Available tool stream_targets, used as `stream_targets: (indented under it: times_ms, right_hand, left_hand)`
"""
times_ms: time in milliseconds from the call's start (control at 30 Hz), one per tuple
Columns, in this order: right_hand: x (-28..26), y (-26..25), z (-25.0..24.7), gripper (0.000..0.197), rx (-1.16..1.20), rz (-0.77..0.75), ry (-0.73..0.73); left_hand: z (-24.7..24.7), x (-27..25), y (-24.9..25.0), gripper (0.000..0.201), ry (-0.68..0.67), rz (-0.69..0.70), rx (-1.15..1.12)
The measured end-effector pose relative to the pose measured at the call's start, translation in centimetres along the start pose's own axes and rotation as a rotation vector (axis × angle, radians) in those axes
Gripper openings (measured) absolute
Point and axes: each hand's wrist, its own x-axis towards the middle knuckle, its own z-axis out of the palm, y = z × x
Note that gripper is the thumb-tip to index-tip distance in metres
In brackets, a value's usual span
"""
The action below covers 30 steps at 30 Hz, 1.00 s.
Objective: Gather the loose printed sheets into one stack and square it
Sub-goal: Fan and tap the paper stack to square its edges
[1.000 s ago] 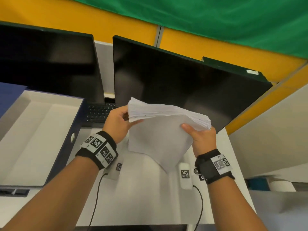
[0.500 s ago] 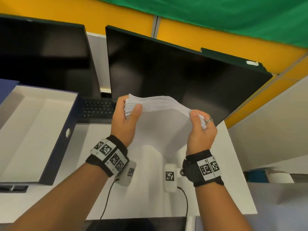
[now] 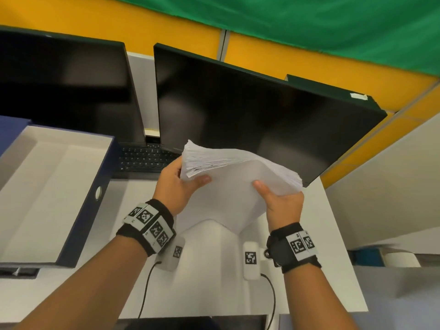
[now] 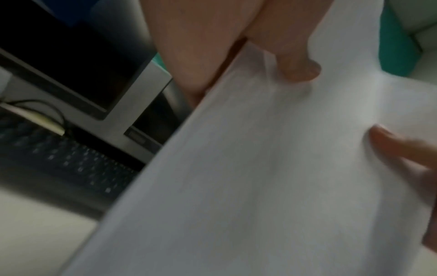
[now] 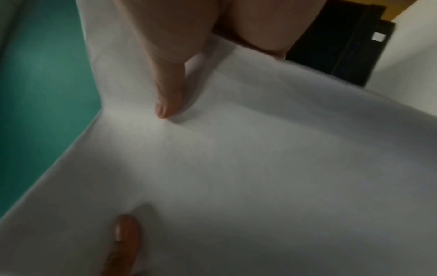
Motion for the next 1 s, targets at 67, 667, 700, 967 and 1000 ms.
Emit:
stream_targets:
  times_ms: [67,667,700,967,1000]
  right_hand:
    - [-0.6,1.5,0.5,0.043,-0.03,0.09,-0.02]
    - [1.4,-4.9,2.8,0.036,-0.827,-0.569,-0.104]
    - [1.3,-3.9,1.9,0.052,-0.792,-0.572,0.07]
    - [1.2,2.1,-4.4,0.063,-0.157,0.287,0.053]
    - [1.6,2.3,-4.8,0.052,-0.148,0.299,-0.009]
  left_hand:
    - [-0.2,-0.5,-0.9,0.058,-0.025,-0.094,-0.057]
    - [-1.7,0.6,7.9,0.024,-0.026,0.269,0.522]
    - [-2.1,0.5,7.5,0.024,0.006,0.233,0.474]
    - [-5.0,-0.5,2.8,0.029,0.062,-0.069,0.071]
    - [-4.8,-0.5,2.2,0.029,0.071,-0.087,0.059]
